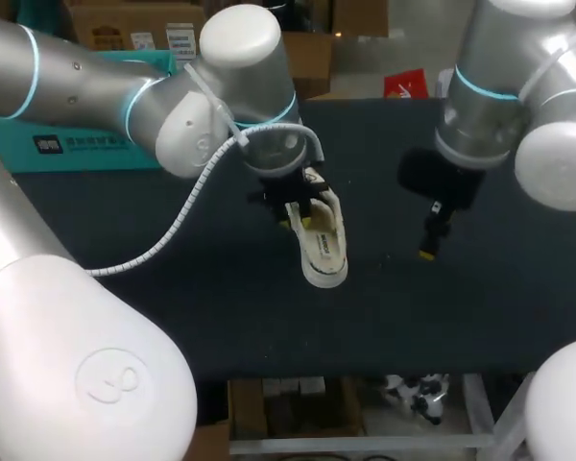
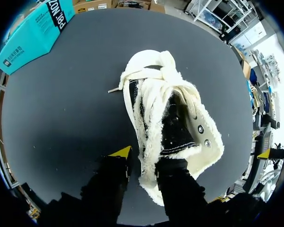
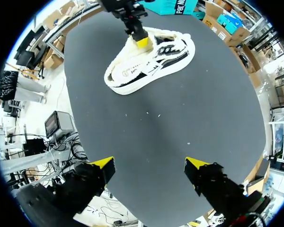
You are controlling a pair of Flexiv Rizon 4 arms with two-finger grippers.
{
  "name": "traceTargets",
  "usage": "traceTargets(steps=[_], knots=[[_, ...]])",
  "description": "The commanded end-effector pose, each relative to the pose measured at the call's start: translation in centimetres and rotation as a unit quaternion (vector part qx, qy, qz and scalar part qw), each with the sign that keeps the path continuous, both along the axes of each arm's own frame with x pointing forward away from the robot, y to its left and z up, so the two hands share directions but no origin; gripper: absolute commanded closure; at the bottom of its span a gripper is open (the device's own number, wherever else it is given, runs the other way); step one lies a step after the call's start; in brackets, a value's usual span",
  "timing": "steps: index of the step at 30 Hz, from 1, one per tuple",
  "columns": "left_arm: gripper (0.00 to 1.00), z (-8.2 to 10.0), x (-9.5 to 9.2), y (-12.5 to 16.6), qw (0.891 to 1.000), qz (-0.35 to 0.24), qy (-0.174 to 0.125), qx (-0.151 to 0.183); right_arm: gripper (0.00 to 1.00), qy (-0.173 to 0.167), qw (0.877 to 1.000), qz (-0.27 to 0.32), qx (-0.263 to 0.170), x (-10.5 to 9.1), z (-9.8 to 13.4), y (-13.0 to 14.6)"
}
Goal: Open the shoe tongue, take the insole out of the shoe, put the insole back into the shoe, and pack the shoe into the shoebox
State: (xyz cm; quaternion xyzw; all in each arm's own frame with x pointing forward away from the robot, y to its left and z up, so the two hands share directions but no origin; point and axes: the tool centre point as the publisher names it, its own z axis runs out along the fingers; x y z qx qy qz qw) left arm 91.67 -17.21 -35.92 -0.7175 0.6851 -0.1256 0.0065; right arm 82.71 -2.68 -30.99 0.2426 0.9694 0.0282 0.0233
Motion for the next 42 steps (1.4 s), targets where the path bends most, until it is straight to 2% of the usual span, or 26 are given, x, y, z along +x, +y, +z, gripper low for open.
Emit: traceTargets(steps=[1, 8, 11, 18, 20, 22, 26, 29, 32, 34, 39, 42], knots=[[1.0, 0.1, 0.3, -0.1, 1.0, 0.005, -0.004, 0.009, 0.0, -0.007, 1.0, 0.0, 0.002, -0.5, 0.0, -0.3], [1.0, 0.9, 0.1, 0.3, 1.0, -0.005, -0.015, 0.0, 0.0, -0.007, 1.0, 0.0, 0.002, -0.5, 0.0, -0.3], [1.0, 1.6, -0.1, 0.8, 0.999, -0.015, -0.03, -0.007, 0.0, -0.007, 1.0, 0.0, 0.002, -0.5, 0.0, -0.3], [1.0, 2.9, -0.3, 2.4, 0.993, -0.086, -0.073, -0.018, 0.0, -0.007, 1.0, 0.0, 0.002, -0.5, 0.0, -0.3], [1.0, 3.2, -0.4, 2.9, 0.991, -0.107, -0.08, -0.023, 0.0, -0.032, 0.999, 0.035, -0.008, -0.7, 0.2, -0.8], [1.0, 3.5, -0.4, 3.4, 0.987, -0.131, -0.089, -0.018, 0.0, -0.069, 0.992, 0.104, -0.03, -1.1, 0.4, -1.1], [1.0, 4.1, -0.6, 4.2, 0.978, -0.185, -0.102, -0.006, 0.0, -0.05, 0.981, 0.177, -0.055, 0.0, 0.7, -2.2], [1.0, 4.7, -0.4, 5.0, 0.969, -0.219, -0.113, -0.007, 0.0, -0.042, 0.968, 0.238, -0.07, 0.6, 1.0, -2.5], [1.0, 5.7, -0.3, 5.7, 0.956, -0.257, -0.139, -0.006, 0.0, -0.035, 0.966, 0.244, -0.081, 0.8, 1.0, -2.5], [1.0, 6.7, -0.4, 6.0, 0.943, -0.292, -0.158, -0.006, 0.0, -0.035, 0.966, 0.244, -0.081, 0.8, 1.0, -2.5], [1.0, 11.5, 1.0, 7.7, 0.899, -0.375, -0.226, 0.001, 0.0, -0.035, 0.966, 0.244, -0.081, 0.8, 1.0, -2.5], [1.0, 14.3, 3.0, 9.2, 0.871, -0.417, -0.26, 0.009, 0.0, -0.035, 0.966, 0.244, -0.081, 0.8, 1.0, -2.5]])
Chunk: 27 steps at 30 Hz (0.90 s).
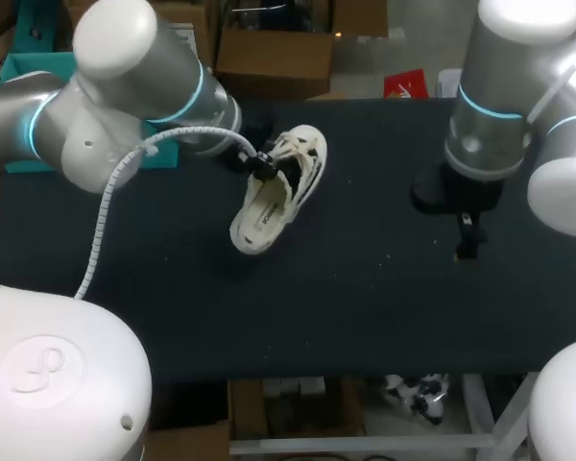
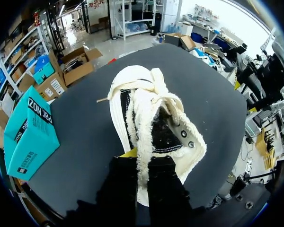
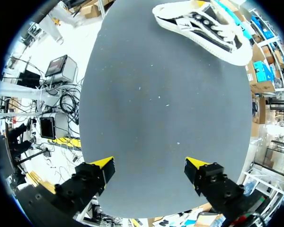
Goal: Open the shoe tongue, take the insole out of the shoe, put the insole back into the shoe, and pack the shoe into the shoebox
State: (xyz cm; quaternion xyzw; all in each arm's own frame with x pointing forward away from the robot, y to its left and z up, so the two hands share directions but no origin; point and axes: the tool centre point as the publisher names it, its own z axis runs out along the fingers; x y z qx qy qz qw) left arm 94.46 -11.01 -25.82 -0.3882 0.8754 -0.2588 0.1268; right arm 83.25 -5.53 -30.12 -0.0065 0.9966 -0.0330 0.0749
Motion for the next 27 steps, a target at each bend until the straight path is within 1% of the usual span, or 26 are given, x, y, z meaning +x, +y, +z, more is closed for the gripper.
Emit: traceTargets(steps=[1, 3, 5, 6, 7, 8, 11, 16, 19, 23, 26, 27], knots=[[1.0, 5.1, 1.0, 3.5, 0.994, -0.094, -0.053, -0.003, 0.0, 0.006, 1.0, -0.002, -0.004, 0.3, 0.2, 0.3], [1.0, 7.0, 2.9, 4.9, 0.99, -0.122, -0.077, 0.003, 0.0, 0.006, 1.0, -0.002, -0.004, 0.3, 0.2, 0.3], [1.0, 8.7, 4.4, 6.2, 0.984, -0.149, -0.1, 0.006, 0.0, 0.006, 1.0, -0.002, -0.004, 0.3, 0.2, 0.3], [1.0, 9.9, 5.5, 7.3, 0.981, -0.162, -0.11, 0.009, 0.0, 0.006, 1.0, -0.002, -0.004, 0.3, 0.2, 0.3], [1.0, 10.7, 6.2, 8.0, 0.979, -0.169, -0.117, 0.009, 0.0, 0.006, 1.0, -0.002, -0.004, 0.3, 0.2, 0.3], [1.0, 12.0, 7.5, 9.3, 0.976, -0.178, -0.127, 0.008, 0.0, 0.006, 1.0, -0.002, -0.004, 0.3, 0.2, 0.3], [1.0, 15.0, 10.8, 12.6, 0.97, -0.192, -0.147, 0.011, 0.0, 0.006, 1.0, -0.002, -0.004, 0.3, 0.2, 0.3], [1.0, 18.5, 14.9, 18.3, 0.962, -0.217, -0.168, 0.009, 0.0, 0.006, 1.0, -0.002, -0.004, 0.3, 0.2, 0.3], [1.0, 19.6, 17.9, 21.7, 0.962, -0.212, -0.173, 0.01, 0.0, 0.006, 1.0, -0.002, -0.004, 0.3, 0.2, 0.3], [1.0, 20.3, 21.6, 26.2, 0.964, -0.202, -0.17, -0.005, 0.0, 0.006, 1.0, -0.002, -0.004, 0.3, 0.2, 0.3], [1.0, 19.7, 23.7, 29.1, 0.967, -0.198, -0.163, -0.004, 0.0, 0.006, 1.0, -0.002, -0.004, 0.3, 0.2, 0.3], [1.0, 19.4, 24.2, 29.8, 0.968, -0.196, -0.159, 0.002, 0.0, 0.006, 1.0, -0.002, -0.004, 0.3, 0.2, 0.3]])
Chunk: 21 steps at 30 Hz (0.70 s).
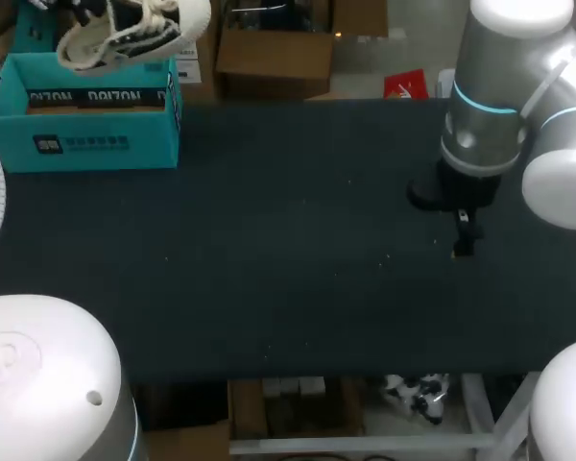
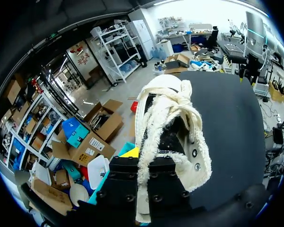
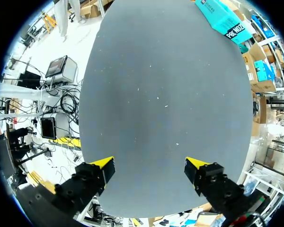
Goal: Open the shoe tongue, take the insole out of the shoe, put the insole back into the shoe, and pack the shoe into the shoebox
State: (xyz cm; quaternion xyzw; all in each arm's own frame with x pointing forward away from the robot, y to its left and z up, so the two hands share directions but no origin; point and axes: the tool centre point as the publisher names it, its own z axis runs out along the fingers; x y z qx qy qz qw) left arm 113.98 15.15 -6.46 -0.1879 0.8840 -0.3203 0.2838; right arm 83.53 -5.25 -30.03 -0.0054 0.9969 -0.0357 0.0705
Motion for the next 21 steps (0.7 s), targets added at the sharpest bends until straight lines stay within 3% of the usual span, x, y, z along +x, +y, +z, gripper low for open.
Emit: traceTargets(steps=[1, 12, 21], knots=[[1.0, -0.4, 5.3, 4.5, 0.997, -0.051, 0.059, -0.006, 0.0, 0.001, 1.0, 0.0, -0.001, 0.0, 0.1, 0.0], [1.0, -7.1, 8.1, 10.3, 0.994, -0.055, 0.076, 0.053, 0.0, 0.001, 1.0, 0.0, -0.001, 0.0, 0.1, 0.0], [1.0, -12.6, 7.0, 13.5, 0.986, -0.087, 0.103, 0.102, 0.0, 0.001, 1.0, 0.0, -0.001, 0.0, 0.1, 0.0]])
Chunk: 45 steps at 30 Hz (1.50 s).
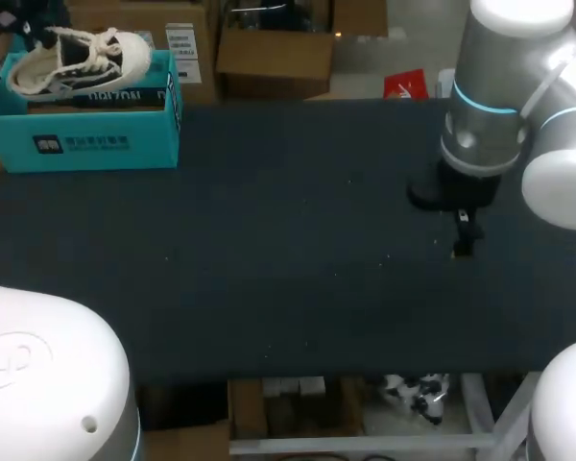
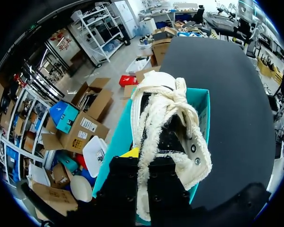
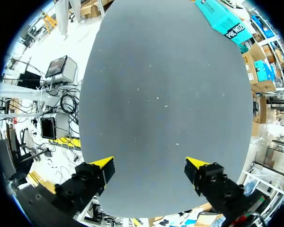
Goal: Open the shoe tongue, take the insole out of the shoe, put the insole back into the shoe, and pack the shoe into the shoebox
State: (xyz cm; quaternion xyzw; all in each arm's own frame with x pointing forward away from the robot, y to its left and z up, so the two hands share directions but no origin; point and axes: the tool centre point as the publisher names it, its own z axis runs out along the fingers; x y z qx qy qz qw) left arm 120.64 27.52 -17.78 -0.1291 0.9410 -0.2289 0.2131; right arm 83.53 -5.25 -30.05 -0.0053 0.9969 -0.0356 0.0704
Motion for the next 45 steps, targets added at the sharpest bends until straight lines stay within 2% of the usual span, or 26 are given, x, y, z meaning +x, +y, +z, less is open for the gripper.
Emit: traceTargets(steps=[1, 6, 13, 24, 28, 29, 30, 31, 35, 40, 42, 45], knots=[[1.0, -1.9, 0.3, 1.3, 0.999, -0.024, 0.03, 0.002, 0.0, 0.001, 1.0, 0.0, -0.002, 0.0, 0.1, 0.0], [1.0, -4.7, 0.0, 1.8, 0.998, -0.021, 0.042, 0.029, 0.0, 0.001, 1.0, 0.0, -0.002, 0.0, 0.1, 0.0], [1.0, -8.2, 0.8, 1.7, 0.995, -0.035, 0.085, 0.043, 0.0, 0.001, 1.0, 0.0, -0.002, 0.0, 0.1, 0.0], [1.0, -13.1, 3.4, 1.2, 0.984, -0.036, 0.154, 0.08, 0.0, 0.001, 1.0, 0.0, -0.002, 0.0, 0.1, 0.0], [1.0, -14.5, 4.5, 1.1, 0.981, -0.024, 0.173, 0.082, 0.0, 0.001, 1.0, 0.0, -0.002, 0.0, 0.1, 0.0], [0.61, -14.5, 4.8, 1.2, 0.981, -0.022, 0.174, 0.081, 0.0, 0.001, 1.0, 0.0, -0.002, 0.0, 0.1, 0.0], [0.07, -14.5, 4.9, 1.4, 0.981, -0.018, 0.175, 0.077, 0.0, 0.001, 1.0, 0.0, -0.002, 0.0, 0.1, 0.0], [0.0, -14.4, 5.1, 1.5, 0.982, -0.013, 0.174, 0.075, 0.0, 0.001, 1.0, 0.0, -0.002, 0.0, 0.1, 0.0], [0.0, -12.4, 4.5, 1.9, 0.986, -0.007, 0.155, 0.058, 0.0, 0.001, 1.0, 0.0, -0.002, 0.0, 0.1, 0.0], [0.0, -8.3, 2.4, 1.9, 0.991, -0.011, 0.125, 0.041, 0.0, 0.001, 1.0, 0.0, -0.002, 0.0, 0.1, 0.0], [0.0, -7.0, 1.1, 1.5, 0.992, -0.015, 0.117, 0.045, 0.0, 0.001, 1.0, 0.0, -0.002, 0.0, 0.1, 0.0], [0.0, -5.6, -0.9, 0.7, 0.991, -0.022, 0.111, 0.067, 0.0, 0.001, 1.0, 0.0, -0.002, 0.0, 0.1, 0.0]])
